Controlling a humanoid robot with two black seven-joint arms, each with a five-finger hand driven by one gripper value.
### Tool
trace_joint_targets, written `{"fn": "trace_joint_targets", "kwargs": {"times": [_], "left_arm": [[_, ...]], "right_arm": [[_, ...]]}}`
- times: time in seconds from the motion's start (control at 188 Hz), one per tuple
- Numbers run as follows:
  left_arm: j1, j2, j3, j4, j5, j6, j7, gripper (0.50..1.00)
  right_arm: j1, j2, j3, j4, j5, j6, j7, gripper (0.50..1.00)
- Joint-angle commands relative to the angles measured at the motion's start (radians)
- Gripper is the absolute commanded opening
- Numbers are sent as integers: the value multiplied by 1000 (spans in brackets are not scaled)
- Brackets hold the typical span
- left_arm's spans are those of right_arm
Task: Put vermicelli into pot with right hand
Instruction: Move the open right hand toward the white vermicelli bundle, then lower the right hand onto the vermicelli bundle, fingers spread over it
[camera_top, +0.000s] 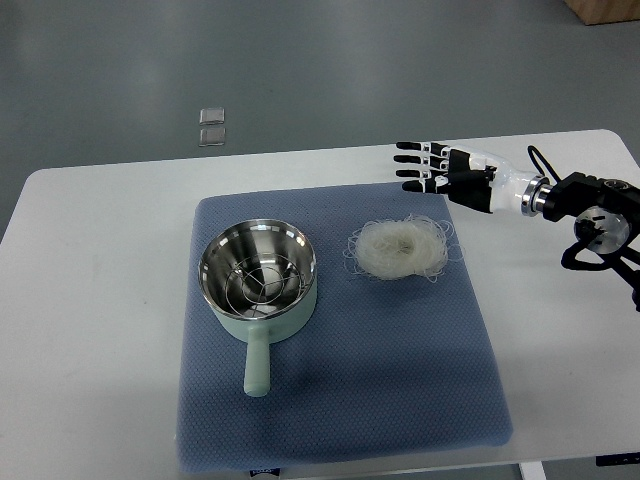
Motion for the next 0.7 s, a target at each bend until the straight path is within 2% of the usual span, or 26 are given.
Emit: {"fn": "trace_joint_targets", "kwargs": {"times": [0.0, 0.106, 0.287, 0.554, 0.697], "left_arm": [[0, 0, 1, 1, 0, 0, 0, 1000], [0, 0, 3, 4, 0, 0, -2, 1000], [0, 0, 1, 3, 0, 0, 0, 1000], [0, 0, 3, 3, 0, 0, 0, 1000], [0, 0, 3, 3, 0, 0, 0, 1000]], "right_arm": [[35, -33, 1, 5, -181, 51, 11, 926], [71, -51, -1, 7, -357, 93, 54, 926], [104, -49, -1, 33, -615, 86, 87, 926], [107, -43, -4, 130, -827, 82, 87, 926], [105, -31, -13, 137, -879, 71, 87, 926]]}}
